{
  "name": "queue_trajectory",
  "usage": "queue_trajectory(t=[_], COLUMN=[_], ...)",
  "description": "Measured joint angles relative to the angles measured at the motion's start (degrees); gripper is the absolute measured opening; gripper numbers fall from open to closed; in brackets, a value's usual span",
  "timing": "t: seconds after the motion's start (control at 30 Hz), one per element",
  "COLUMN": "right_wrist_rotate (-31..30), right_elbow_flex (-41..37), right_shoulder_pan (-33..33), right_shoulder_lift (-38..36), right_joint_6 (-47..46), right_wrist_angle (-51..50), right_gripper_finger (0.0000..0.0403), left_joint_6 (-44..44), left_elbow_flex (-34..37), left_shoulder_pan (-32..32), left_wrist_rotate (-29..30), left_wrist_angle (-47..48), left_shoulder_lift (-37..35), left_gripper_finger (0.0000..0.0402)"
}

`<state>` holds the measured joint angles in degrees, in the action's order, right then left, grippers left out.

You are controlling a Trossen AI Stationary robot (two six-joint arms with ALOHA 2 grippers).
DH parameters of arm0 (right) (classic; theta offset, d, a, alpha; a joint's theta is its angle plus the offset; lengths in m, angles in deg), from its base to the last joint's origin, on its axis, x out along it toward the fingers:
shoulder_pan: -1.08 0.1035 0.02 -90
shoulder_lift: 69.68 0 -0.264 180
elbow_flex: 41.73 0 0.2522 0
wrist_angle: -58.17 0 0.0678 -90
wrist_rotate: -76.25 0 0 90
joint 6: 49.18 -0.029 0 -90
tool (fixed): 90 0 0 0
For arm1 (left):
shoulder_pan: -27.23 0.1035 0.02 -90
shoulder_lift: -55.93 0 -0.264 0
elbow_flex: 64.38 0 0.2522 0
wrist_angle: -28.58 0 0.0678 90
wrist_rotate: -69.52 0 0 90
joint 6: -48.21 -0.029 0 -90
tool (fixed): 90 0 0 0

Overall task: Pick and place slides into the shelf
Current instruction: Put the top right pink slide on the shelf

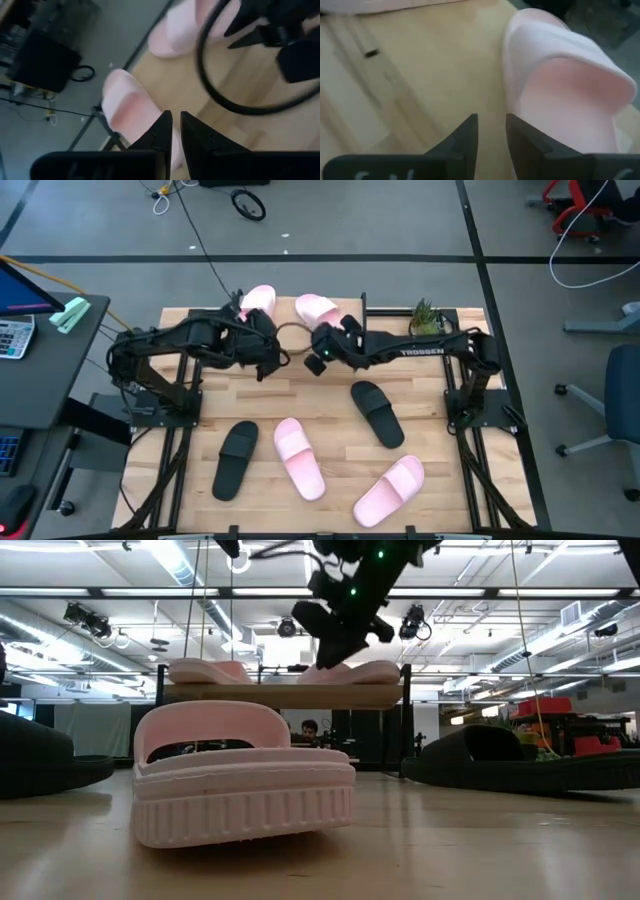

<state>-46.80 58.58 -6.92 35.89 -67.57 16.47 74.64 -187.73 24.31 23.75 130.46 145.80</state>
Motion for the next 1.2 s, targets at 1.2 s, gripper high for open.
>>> queue_trajectory(t=[1.2], right_wrist_rotate=[-25.6], right_elbow_flex=[-16.9], right_shoulder_pan=[3.1], right_shoulder_lift=[-39.4], right_joint_6=[-11.3], right_wrist_angle=[-32.8], right_gripper_finger=[0.0098], left_joint_6=[-24.1], left_elbow_flex=[45.5], left_shoulder_pan=[14.5], left_wrist_rotate=[-13.2], left_wrist_angle=[-87.3], left_shoulder_lift=[1.2], left_gripper_finger=[0.0168])
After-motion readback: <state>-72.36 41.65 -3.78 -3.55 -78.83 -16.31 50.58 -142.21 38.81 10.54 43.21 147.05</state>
